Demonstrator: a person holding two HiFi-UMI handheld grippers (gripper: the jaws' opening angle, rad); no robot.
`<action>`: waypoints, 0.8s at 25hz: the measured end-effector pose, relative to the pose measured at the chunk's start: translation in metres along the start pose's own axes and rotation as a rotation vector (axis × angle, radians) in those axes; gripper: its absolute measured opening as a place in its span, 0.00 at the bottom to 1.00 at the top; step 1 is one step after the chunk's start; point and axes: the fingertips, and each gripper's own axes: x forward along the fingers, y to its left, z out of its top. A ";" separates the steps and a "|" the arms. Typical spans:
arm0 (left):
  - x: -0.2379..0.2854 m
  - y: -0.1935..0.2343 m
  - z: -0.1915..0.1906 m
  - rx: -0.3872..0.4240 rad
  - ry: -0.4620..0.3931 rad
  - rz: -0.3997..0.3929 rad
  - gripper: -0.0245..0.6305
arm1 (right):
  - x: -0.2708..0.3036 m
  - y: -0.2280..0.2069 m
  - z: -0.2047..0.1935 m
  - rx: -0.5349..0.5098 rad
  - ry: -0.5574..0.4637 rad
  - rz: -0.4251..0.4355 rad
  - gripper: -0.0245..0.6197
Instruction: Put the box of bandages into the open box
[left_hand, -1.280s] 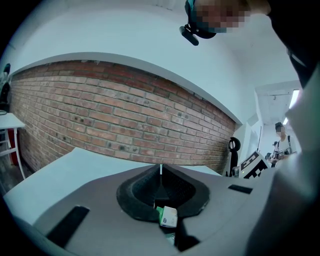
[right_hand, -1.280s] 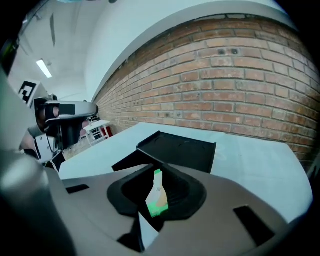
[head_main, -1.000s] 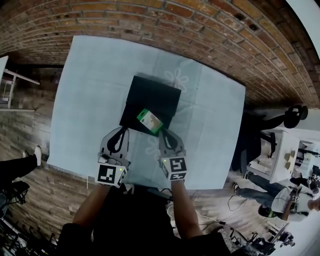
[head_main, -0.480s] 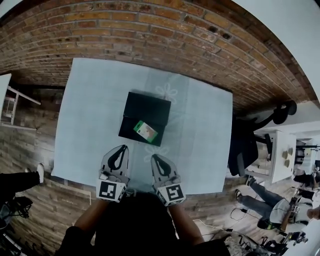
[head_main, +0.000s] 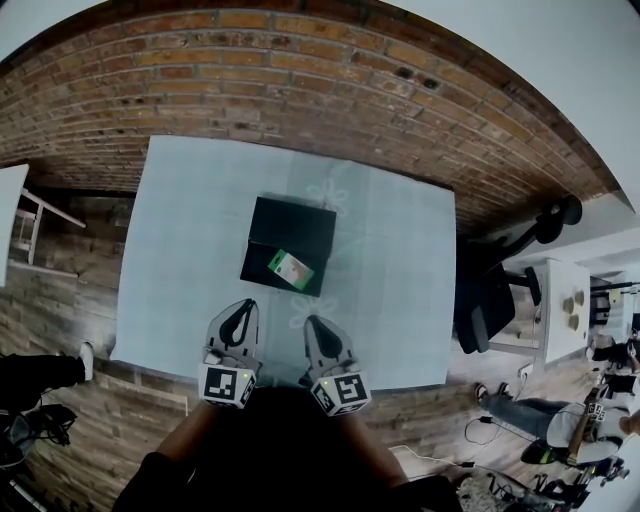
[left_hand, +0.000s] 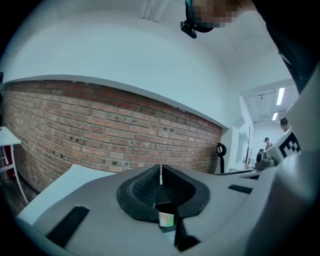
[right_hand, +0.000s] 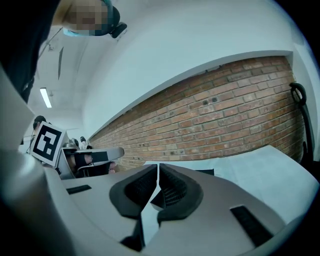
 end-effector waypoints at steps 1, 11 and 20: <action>0.001 0.000 0.001 0.004 -0.004 -0.005 0.10 | 0.001 -0.001 0.001 -0.006 0.000 -0.003 0.10; 0.005 0.004 0.004 0.002 -0.011 -0.002 0.10 | 0.010 -0.006 0.006 -0.051 0.012 -0.021 0.08; 0.005 0.010 0.002 -0.015 -0.012 0.014 0.10 | 0.013 -0.003 0.006 -0.052 0.020 -0.011 0.08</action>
